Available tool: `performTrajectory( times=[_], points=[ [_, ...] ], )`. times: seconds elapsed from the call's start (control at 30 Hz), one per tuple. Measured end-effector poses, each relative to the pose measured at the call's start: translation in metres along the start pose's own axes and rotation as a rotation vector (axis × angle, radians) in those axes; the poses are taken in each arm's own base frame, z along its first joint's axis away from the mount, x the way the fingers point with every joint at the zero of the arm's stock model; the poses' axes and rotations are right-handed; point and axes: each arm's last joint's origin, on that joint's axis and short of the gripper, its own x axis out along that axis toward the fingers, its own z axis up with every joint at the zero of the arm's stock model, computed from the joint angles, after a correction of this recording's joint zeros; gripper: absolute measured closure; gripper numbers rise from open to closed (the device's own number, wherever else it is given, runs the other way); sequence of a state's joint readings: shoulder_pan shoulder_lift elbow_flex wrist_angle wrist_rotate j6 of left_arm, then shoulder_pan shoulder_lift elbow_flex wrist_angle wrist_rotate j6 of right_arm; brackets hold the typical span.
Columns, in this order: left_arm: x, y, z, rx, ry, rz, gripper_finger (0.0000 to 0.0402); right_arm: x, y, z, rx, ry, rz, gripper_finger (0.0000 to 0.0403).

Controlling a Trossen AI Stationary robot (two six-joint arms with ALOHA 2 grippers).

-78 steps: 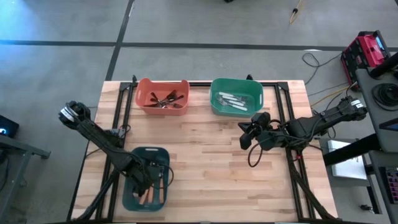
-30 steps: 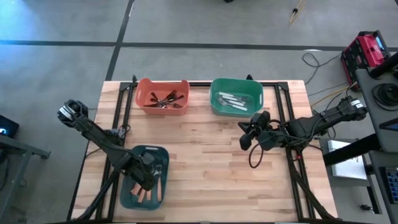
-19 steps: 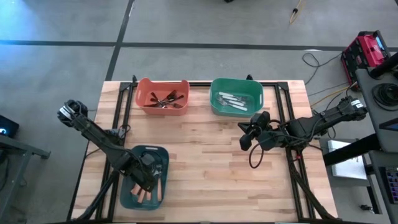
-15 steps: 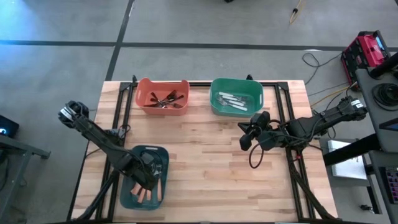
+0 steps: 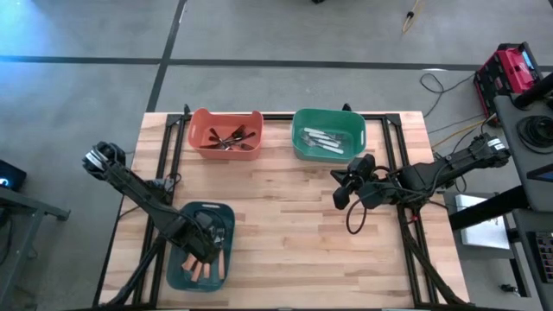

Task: Sort silverware by color (type)
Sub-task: Adjust the orange forks in the blue-green bin

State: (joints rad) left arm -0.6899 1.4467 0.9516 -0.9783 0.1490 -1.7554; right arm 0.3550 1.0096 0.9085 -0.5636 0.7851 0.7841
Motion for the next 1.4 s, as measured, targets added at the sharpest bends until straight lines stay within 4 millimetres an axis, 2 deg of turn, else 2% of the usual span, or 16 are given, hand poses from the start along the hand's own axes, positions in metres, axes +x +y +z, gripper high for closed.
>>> performTrajectory(
  times=[0.2,0.47,1.2,1.4],
  points=[
    [-0.004,-0.013,-0.003,0.011,-0.018,-0.035,0.0260,0.000,0.000,0.000,0.000,0.001,0.001,0.0394],
    [0.016,-0.023,-0.001,0.045,-0.031,0.058,0.0260,0.000,0.000,0.000,-0.021,0.001,0.001,0.0394],
    [0.038,-0.021,0.003,0.085,-0.059,0.205,0.0260,0.000,0.000,-0.001,-0.035,0.006,-0.002,0.0394],
    [0.041,-0.022,0.003,0.093,-0.060,0.219,0.0276,0.000,0.000,-0.001,-0.035,0.006,-0.002,0.0394]
  ],
)
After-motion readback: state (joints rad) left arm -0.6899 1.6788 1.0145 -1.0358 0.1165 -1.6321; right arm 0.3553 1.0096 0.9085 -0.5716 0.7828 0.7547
